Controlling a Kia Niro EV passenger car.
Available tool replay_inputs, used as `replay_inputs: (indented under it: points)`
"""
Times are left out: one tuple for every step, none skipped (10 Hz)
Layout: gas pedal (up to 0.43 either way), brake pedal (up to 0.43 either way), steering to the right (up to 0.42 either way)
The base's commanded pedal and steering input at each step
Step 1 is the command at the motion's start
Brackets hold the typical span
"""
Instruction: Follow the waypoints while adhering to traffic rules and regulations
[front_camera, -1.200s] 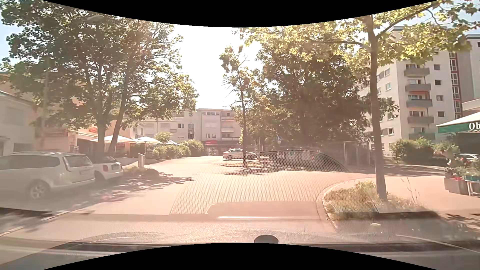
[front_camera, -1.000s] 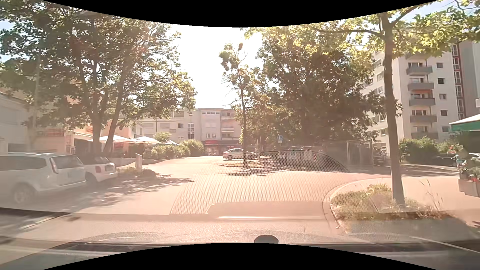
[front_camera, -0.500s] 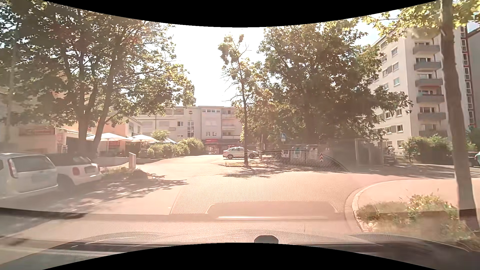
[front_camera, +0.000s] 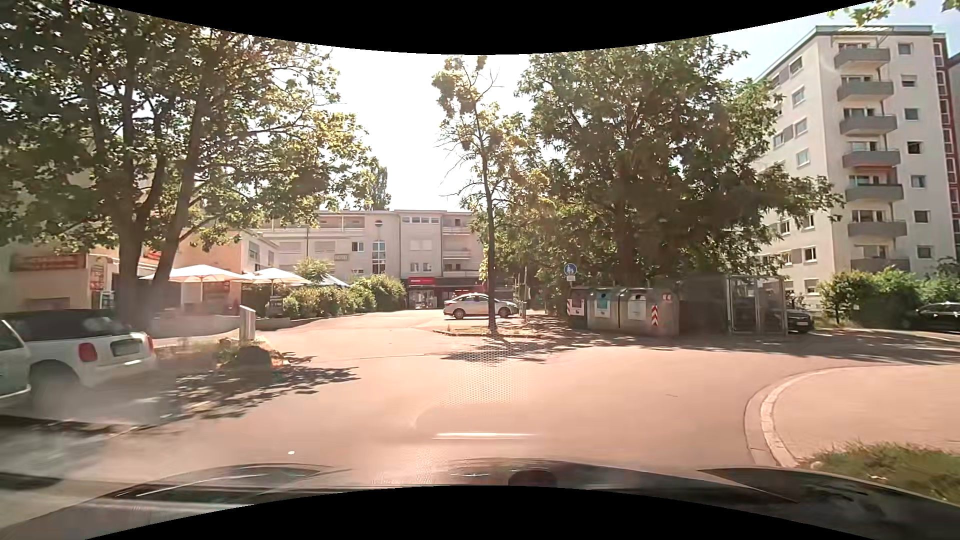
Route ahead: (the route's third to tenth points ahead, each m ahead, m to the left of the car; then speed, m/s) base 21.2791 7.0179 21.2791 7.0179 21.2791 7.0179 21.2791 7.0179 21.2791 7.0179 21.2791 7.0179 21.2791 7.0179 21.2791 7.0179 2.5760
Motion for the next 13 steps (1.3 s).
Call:
replay_inputs:
  points:
    - [0.000,0.000,0.025]
    - [0.000,0.000,0.035]
    - [0.000,0.000,0.042]
    - [0.000,0.000,0.048]
    - [0.000,0.006,0.052]
    - [0.000,0.006,0.053]
    - [0.000,0.006,0.051]
    - [0.000,0.000,0.049]
    - [0.000,0.000,0.041]
    - [0.000,0.000,0.031]
    - [0.000,0.000,0.023]
    - [0.000,0.000,0.010]
    - [0.008,0.000,-0.002]
